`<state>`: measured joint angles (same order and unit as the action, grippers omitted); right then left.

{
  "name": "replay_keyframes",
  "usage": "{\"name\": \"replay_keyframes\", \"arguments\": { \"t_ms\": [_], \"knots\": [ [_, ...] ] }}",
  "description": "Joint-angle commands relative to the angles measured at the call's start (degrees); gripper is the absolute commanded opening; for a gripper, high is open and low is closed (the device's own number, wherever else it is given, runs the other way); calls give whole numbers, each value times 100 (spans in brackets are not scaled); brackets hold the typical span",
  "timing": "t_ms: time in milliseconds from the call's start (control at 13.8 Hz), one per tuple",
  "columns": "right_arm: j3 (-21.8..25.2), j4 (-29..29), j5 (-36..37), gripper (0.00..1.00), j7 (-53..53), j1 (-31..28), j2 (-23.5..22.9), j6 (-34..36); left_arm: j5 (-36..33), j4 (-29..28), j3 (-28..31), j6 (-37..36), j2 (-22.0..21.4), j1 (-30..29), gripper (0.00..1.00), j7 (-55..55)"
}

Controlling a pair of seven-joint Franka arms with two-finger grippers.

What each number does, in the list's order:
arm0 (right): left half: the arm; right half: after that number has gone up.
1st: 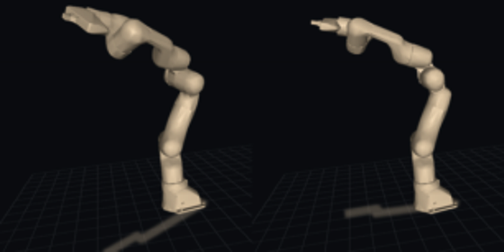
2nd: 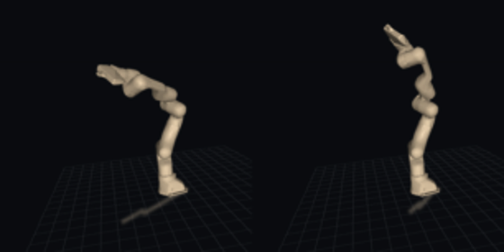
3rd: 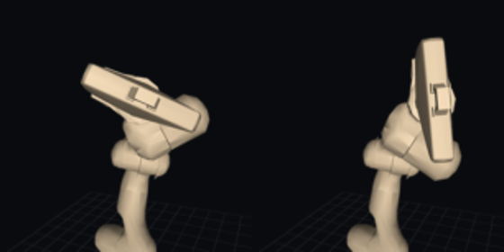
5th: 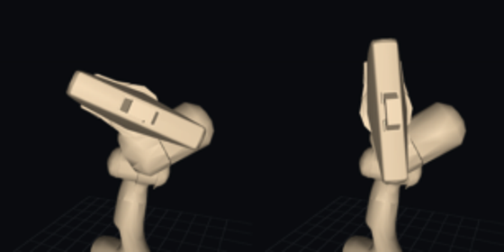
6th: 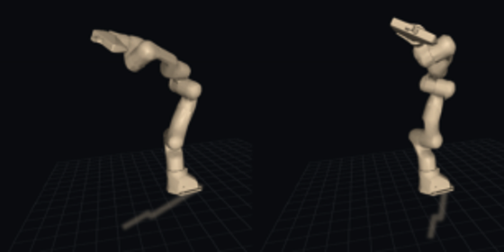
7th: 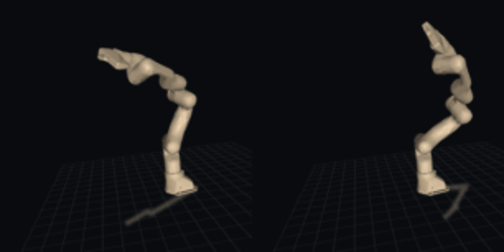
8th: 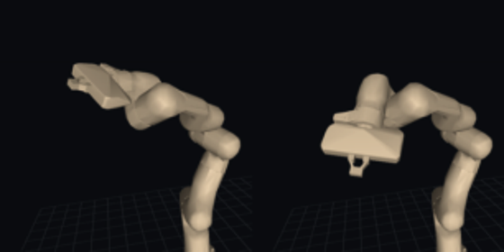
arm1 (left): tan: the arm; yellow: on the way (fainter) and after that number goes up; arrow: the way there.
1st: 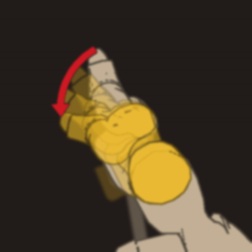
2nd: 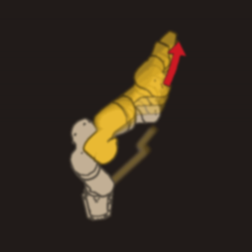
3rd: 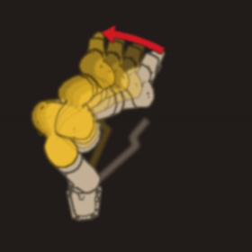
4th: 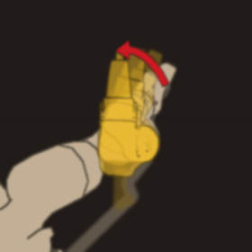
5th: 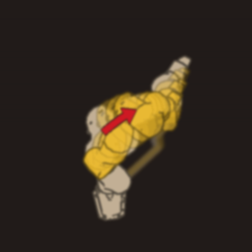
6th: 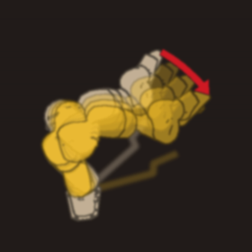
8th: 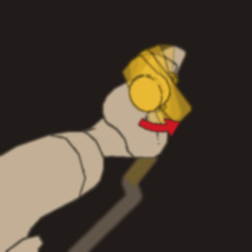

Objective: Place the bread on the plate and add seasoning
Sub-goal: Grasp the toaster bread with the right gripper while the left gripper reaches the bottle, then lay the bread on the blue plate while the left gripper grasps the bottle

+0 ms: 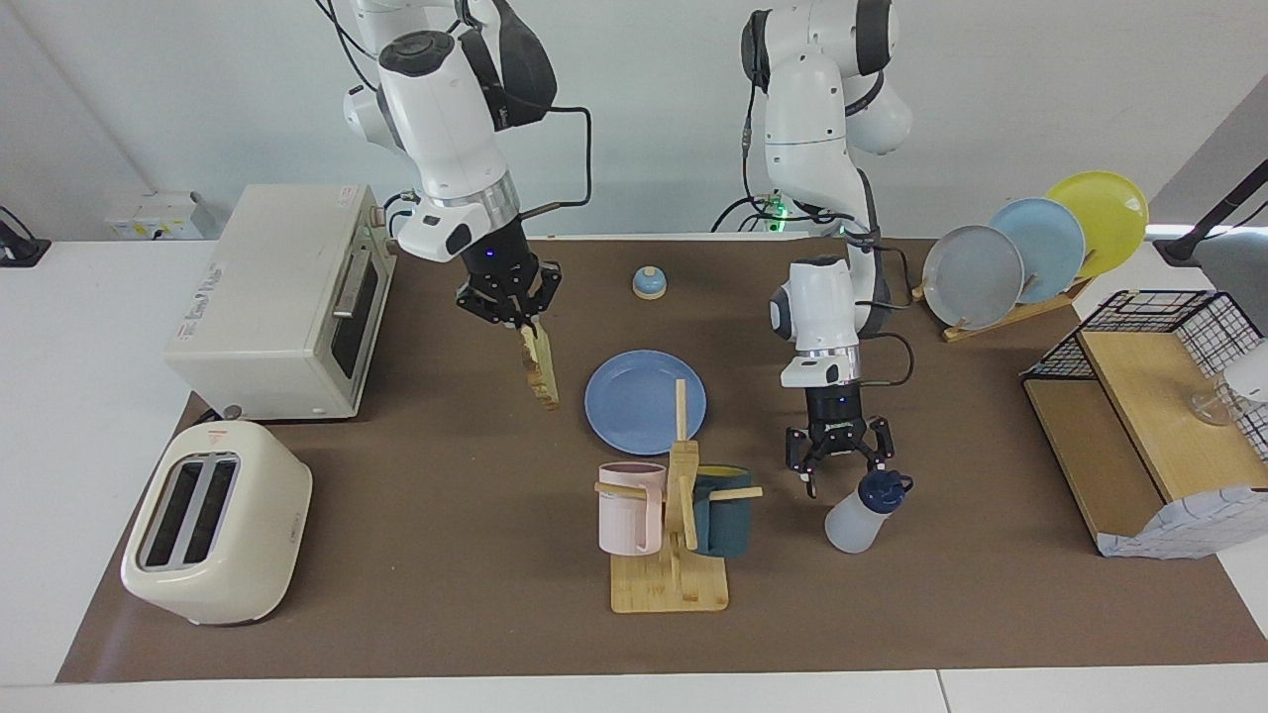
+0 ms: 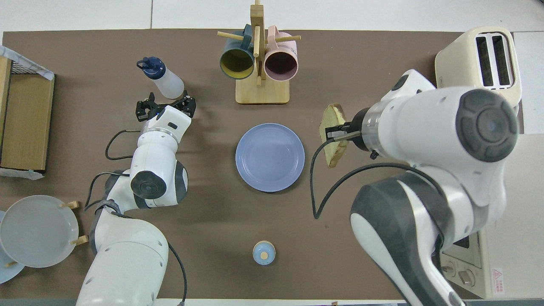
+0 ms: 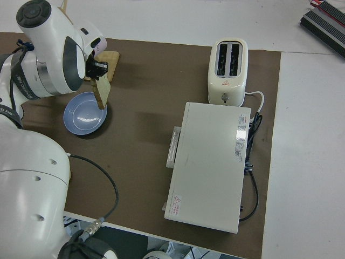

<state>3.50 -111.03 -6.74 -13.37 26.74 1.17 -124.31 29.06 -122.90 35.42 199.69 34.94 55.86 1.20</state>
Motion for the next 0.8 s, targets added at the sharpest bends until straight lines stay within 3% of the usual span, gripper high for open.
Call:
{"name": "replay_keyframes", "arguments": {
  "t_ms": [0,218,362,508,725],
  "knots": [
    [28,-550,-135,0,-1207,637,147,-793,-128,398,0,-236,127,-234,100,-41],
    [28,-823,-135,0,-1519,973,-212,-1996,-146,610,-26,-343,320,-348,100,-32],
    [28,-823,-135,0,-1511,982,-468,-2377,-155,627,-27,-474,321,-331,100,-40],
    [19,-823,-135,0,-1624,1017,-775,-2841,-592,811,-44,-703,321,-496,100,-67],
    [1,-911,-144,0,-1721,1211,-838,-3116,-673,864,-97,-739,312,-533,100,-41]
  ]
}}
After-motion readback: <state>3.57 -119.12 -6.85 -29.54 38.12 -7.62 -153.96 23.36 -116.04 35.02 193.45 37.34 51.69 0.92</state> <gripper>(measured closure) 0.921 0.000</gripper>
